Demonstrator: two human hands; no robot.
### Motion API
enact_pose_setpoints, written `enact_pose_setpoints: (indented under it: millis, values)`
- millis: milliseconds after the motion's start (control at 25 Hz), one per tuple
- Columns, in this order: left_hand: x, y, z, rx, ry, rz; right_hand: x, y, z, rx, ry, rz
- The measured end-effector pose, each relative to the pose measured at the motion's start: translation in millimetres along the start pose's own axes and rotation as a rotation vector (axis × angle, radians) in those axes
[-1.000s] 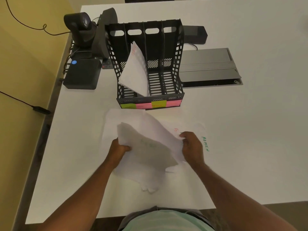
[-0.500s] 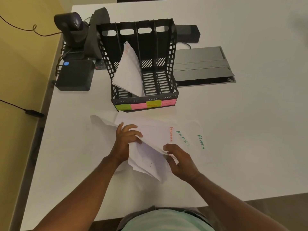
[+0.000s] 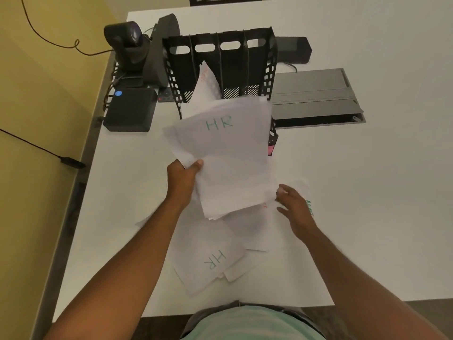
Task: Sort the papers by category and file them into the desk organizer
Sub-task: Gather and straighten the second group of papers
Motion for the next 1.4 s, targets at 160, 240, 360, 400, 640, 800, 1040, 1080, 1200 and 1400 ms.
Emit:
enact_pose_setpoints:
  millis: [160,240,360,400,640,800,1040,1080,1200,1400]
  values:
    - [7.0,16.3,-11.3,-0.166,0.077,0.073,-9.7,-59.5,31.6,-0.828,-0.076,-0.208]
    - [7.1,26.1,-20.8,-0.232,0.124,0.107,-23.3,-98.3,51.7,-0.922,-0.112,-0.328]
    - [3.9,38.9,-31.6,-0.290,0.173,0.152,-34.8,-141.1,65.5,-1.016,-0.064,-0.319]
    - [3.2,42.7,-33.4,-0.301,0.182,0.166,-35.5,-150.3,65.8,-1.053,-0.027,-0.294]
    - [0.0,58.7,-38.2,-0.321,0.205,0.203,-20.9,-174.8,49.4,-1.081,0.061,-0.256]
    - [6.6,64.9,-33.2,-0.253,0.169,0.196,-29.0,-160.0,21.8,-1.083,0.204,-0.318]
    - [20.3,51.6,-11.7,0.159,-0.005,0.083,-32.3,-96.6,-85.7,-1.624,0.562,-0.122]
    - [19.8,45.8,-7.4,0.225,-0.044,0.023,-34.1,-91.9,-109.1,-1.688,0.635,-0.021]
    - [8.6,21.8,0.7,0.305,-0.105,-0.223,-41.8,-103.8,-163.5,-1.677,0.917,0.229]
    - [-18.8,-11.5,-11.3,0.184,-0.029,-0.383,-29.1,-149.2,-175.5,-1.649,1.086,0.132]
Point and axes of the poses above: each hand's wrist, its own x-axis towards the middle knuckle, its own y-axis out of the back of the hand, z = x × y, the point moved 4 cm from there along x, towards the middle knuckle, and after that the axes turned 9 degrees about -x, right-handed, at the moved point
